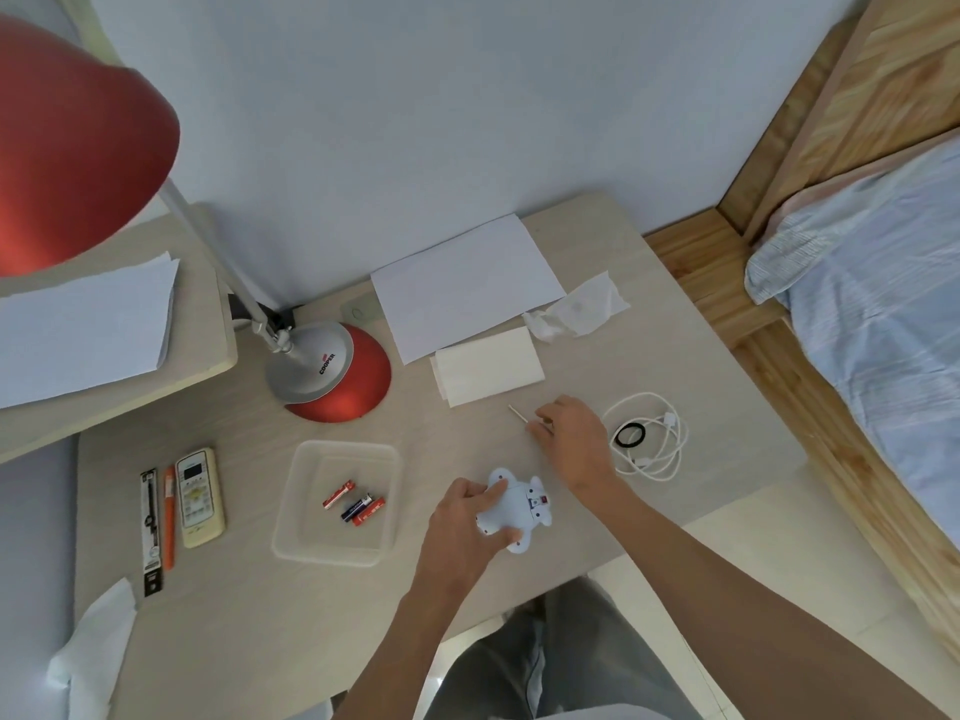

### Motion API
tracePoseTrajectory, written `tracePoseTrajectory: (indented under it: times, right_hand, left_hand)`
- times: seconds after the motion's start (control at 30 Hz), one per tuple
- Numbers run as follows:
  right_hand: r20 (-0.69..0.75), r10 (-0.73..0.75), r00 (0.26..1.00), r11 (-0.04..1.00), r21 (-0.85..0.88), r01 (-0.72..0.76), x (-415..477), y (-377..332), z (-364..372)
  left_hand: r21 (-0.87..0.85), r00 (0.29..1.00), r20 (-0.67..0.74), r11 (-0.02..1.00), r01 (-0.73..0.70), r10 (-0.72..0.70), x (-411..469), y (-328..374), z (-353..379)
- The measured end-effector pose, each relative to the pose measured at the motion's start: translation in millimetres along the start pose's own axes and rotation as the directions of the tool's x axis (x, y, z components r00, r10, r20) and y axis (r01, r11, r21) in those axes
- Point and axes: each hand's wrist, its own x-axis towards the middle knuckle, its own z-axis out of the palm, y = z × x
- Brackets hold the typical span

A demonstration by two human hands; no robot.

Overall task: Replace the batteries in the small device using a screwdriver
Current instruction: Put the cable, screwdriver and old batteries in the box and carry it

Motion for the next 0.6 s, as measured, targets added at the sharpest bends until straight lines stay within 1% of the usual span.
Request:
tracePoseTrajectory:
  times: [0.1, 0.2, 0.27, 0.37, 0.47, 0.6]
  right_hand:
    - [-0.136, 0.02, 0.99, 0.992, 0.129, -0.003, -15.5, 2.6, -27.8]
    - [-0.293, 0.1, 0.951, 0.973, 0.229, -0.031, -40.4, 16.8, -66.3]
    - [-0.366, 0.188, 0.911, 0.952, 0.298, -0.077, -59.2, 32.9, -90.8]
    - [-0.426, 0.349, 0.835, 0.9, 0.401, -0.171, -85.9, 59.2, -116.5]
    - [-0.429, 0.467, 0.773, 0.852, 0.451, -0.265, -105.1, 83.9, -123.2]
    - [-0.276, 0.581, 0.766, 0.782, 0.452, -0.43, -108.3, 110.5, -110.1]
  left_hand:
    - [0.049, 1.0, -0.013, 0.999, -0.015, 0.016, -1.9, 0.1, -2.3]
    - [0.14, 0.998, -0.013, 0.988, -0.058, 0.06, -3.7, 4.4, -9.6]
    - [0.2, 0.997, -0.019, 0.977, -0.07, 0.076, -5.3, 12.4, -16.2]
    - [0.251, 0.992, -0.029, 0.961, -0.112, 0.123, -1.5, 29.1, -26.7]
    - [0.232, 0.986, -0.014, 0.959, -0.16, 0.168, 9.7, 58.2, -33.7]
    - [0.197, 0.984, -0.001, 0.965, -0.176, 0.179, 36.4, 104.3, -26.3]
